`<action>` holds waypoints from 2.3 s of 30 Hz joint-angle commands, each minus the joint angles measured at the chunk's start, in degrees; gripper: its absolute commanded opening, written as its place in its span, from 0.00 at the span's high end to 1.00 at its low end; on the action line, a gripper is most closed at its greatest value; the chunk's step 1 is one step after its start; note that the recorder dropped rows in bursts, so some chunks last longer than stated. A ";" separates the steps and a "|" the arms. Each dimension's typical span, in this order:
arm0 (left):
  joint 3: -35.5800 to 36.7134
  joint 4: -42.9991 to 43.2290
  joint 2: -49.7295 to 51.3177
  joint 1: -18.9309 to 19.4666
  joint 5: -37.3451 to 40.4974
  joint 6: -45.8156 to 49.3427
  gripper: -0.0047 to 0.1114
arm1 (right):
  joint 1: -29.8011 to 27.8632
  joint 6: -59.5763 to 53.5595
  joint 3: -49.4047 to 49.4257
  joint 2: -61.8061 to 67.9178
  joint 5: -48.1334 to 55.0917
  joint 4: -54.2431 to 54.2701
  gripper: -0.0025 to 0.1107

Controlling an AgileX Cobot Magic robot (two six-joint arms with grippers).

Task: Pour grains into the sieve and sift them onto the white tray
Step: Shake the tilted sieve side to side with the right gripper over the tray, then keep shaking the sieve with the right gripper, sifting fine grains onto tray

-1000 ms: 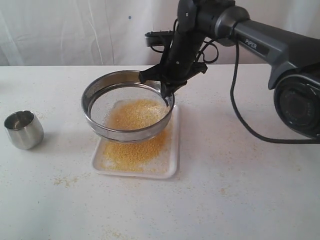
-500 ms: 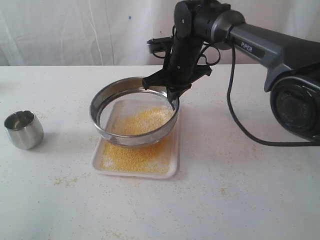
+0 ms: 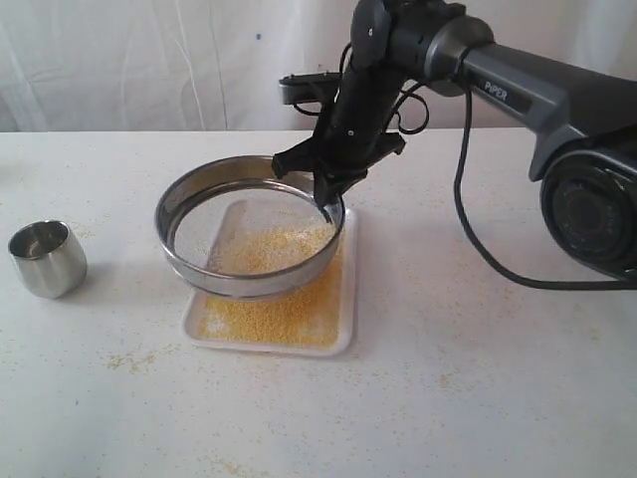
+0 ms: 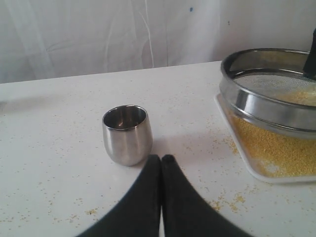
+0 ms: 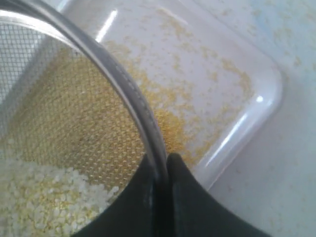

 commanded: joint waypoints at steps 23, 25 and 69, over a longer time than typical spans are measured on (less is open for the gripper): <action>0.20 -0.32 -0.23 -0.21 -0.36 0.13 0.96 | -0.84 1.61 3.89 -2.39 -5.59 -2.77 0.98; 0.20 -0.32 -0.23 -0.21 -0.36 0.13 0.96 | -1.60 15.34 3.89 -2.23 -6.09 -10.13 0.98; 0.20 -0.32 -0.23 -0.21 -0.36 0.13 0.96 | -0.11 -15.27 0.60 -0.28 0.46 11.36 0.98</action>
